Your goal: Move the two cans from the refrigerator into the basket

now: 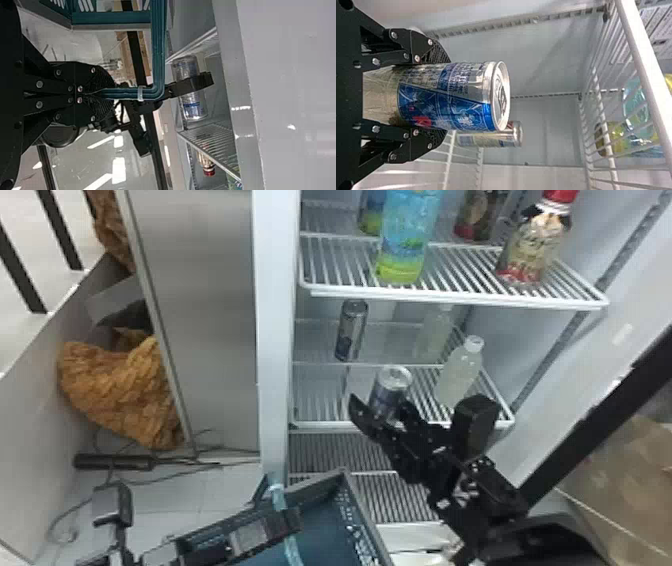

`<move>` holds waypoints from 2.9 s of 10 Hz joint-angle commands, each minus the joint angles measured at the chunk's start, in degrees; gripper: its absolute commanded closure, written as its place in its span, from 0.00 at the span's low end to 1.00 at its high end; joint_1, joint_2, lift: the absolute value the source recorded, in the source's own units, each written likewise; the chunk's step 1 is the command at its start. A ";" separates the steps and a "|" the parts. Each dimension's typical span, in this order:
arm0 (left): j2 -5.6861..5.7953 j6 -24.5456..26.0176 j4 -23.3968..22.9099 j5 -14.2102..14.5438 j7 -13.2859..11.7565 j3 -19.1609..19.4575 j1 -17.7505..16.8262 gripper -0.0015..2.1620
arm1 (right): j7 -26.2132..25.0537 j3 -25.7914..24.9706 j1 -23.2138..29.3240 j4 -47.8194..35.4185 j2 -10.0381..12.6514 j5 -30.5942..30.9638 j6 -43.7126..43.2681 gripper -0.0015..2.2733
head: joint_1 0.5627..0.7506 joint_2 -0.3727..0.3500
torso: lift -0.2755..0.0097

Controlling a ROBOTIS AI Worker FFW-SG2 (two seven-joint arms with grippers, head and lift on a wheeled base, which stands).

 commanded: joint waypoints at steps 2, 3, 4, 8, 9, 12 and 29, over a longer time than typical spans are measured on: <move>-0.08 0.00 0.00 0.07 0.00 0.04 0.00 0.56 | 1.61 -0.24 4.15 -4.82 -0.14 -1.78 3.96 0.56 | 0.70 0.30 | 0.20; -0.08 0.00 0.00 -0.05 0.00 0.04 0.00 0.56 | 3.10 -0.24 5.28 -5.94 -0.23 -2.35 5.36 0.56 | 0.70 0.30 | 0.20; -0.08 0.00 0.00 -0.05 0.00 0.04 0.00 0.56 | 3.89 0.10 6.68 -7.63 -0.40 -2.58 6.49 0.56 | 0.70 0.31 | 0.20; -0.17 0.00 0.00 -0.05 0.00 0.04 0.00 0.56 | 7.67 1.02 9.78 -12.41 -1.37 -4.98 12.68 0.56 | 0.70 0.36 | 0.20; -0.17 0.00 0.00 -0.05 0.00 0.15 0.00 0.56 | 8.82 1.02 9.92 -12.13 -1.37 -5.09 14.78 0.56 | 0.70 0.37 | 0.20; -0.26 0.00 0.00 -0.16 0.00 0.04 0.00 0.56 | 10.93 2.28 8.93 -11.15 -1.63 -5.55 21.39 0.56 | 0.70 0.40 | 0.20; -0.08 0.14 0.00 -0.05 0.00 -0.08 0.14 0.56 | 15.32 2.39 3.87 -8.19 -2.77 -4.29 27.58 0.06 | 0.70 0.45 | 0.20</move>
